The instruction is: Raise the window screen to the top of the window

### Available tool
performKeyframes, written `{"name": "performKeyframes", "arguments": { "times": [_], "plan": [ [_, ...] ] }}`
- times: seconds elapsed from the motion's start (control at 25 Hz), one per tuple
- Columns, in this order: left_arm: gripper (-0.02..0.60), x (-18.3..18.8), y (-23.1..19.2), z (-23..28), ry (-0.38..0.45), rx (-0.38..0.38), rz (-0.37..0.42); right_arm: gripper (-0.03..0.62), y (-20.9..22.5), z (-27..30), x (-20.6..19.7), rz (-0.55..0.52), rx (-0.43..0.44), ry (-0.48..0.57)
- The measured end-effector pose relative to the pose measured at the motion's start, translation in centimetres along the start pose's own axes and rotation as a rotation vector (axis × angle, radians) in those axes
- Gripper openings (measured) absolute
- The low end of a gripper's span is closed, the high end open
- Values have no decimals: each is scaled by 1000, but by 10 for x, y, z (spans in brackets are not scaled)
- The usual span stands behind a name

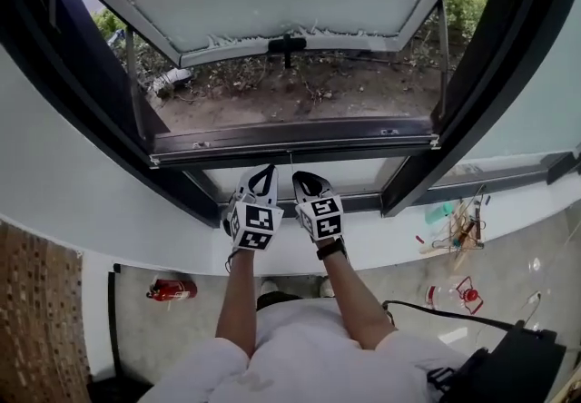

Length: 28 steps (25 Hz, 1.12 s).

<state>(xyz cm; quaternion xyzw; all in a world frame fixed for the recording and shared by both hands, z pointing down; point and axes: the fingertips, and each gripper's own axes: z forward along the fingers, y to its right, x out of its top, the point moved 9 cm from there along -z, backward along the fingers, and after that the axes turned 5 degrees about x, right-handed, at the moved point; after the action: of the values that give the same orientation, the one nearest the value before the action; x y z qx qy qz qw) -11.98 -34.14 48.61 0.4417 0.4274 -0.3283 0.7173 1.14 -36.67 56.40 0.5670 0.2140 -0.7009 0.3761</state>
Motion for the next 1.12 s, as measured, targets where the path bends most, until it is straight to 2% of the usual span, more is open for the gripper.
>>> {"name": "performKeyframes", "arguments": {
  "times": [0.16,0.32,0.52,0.8,1.0,1.12],
  "plan": [
    [-2,-1,-5,8,-18,-25,112,7,1,21,-6,-18,-51,-56],
    [2,-3,-10,16,-79,-65,291,94,3,32,-10,-4,-112,-91],
    [69,-3,-6,23,-115,-92,465,97,7,41,-10,15,-130,-84],
    [74,-2,-4,32,-121,-61,582,89,8,40,-15,-1,-145,-47],
    [73,-2,-7,38,-149,-34,638,89,3,43,-12,13,-210,-42],
    [72,-4,-7,39,-152,-21,671,81,1,45,-15,14,-240,-81]
  ]
}}
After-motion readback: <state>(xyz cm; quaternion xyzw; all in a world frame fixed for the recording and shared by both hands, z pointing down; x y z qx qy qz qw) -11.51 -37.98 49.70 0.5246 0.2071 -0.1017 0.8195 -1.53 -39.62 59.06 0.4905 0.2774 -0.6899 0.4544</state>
